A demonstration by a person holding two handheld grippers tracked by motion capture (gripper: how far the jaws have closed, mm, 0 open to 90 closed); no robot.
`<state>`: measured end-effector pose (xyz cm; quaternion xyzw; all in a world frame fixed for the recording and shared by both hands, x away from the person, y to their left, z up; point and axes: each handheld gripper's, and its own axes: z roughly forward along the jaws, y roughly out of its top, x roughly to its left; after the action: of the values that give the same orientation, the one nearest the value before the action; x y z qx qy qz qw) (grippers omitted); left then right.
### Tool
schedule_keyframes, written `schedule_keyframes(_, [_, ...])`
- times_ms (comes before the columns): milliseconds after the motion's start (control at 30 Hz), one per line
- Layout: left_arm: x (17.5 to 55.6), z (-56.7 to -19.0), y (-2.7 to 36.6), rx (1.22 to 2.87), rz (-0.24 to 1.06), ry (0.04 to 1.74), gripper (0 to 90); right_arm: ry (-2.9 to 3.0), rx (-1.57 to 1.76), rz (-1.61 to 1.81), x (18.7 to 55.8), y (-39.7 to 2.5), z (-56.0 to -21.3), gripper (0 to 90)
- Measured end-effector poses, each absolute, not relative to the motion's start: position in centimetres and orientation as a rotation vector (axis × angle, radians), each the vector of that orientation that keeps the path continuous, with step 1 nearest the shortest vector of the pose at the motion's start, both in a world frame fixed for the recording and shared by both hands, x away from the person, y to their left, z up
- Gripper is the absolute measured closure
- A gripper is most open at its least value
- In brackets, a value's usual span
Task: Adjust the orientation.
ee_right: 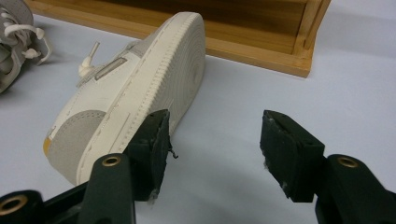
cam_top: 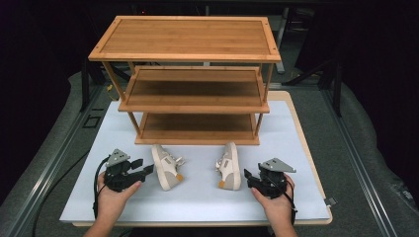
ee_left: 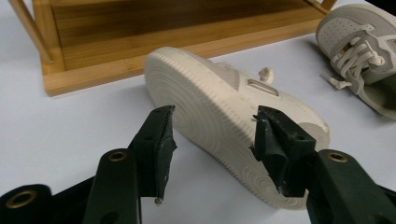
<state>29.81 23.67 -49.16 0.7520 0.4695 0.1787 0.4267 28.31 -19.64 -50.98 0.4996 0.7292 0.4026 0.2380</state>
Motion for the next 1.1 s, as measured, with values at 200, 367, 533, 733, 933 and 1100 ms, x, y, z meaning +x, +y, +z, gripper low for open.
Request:
schedule_keyframes(200, [30.2,-49.1,22.4,1.881,0.448,1.175,40.7,1.995,1.386,1.102,28.4,-19.9,-51.1,42.2])
schedule_keyframes(367, [30.8,-49.3,21.7,1.882,0.439,1.183,40.5,1.993,1.387,1.099,28.4,-20.0,-51.1,42.2])
schedule_keyframes(533, [30.9,-49.7,21.4,1.898,0.448,1.178,39.9,1.988,1.388,1.103,28.4,-20.1,-51.2,42.2])
schedule_keyframes(733, [30.9,-49.8,21.5,1.904,0.452,1.166,39.2,1.984,1.399,1.100,28.4,-20.3,-51.2,42.0])
schedule_keyframes(933, [30.6,-49.8,21.7,1.894,0.457,1.164,40.5,1.981,1.406,1.101,28.4,-20.5,-51.2,41.8])
schedule_keyframes(1100, [30.3,-49.9,22.3,1.886,0.459,1.162,41.2,1.981,1.409,1.105,28.4,-20.6,-51.3,41.7])
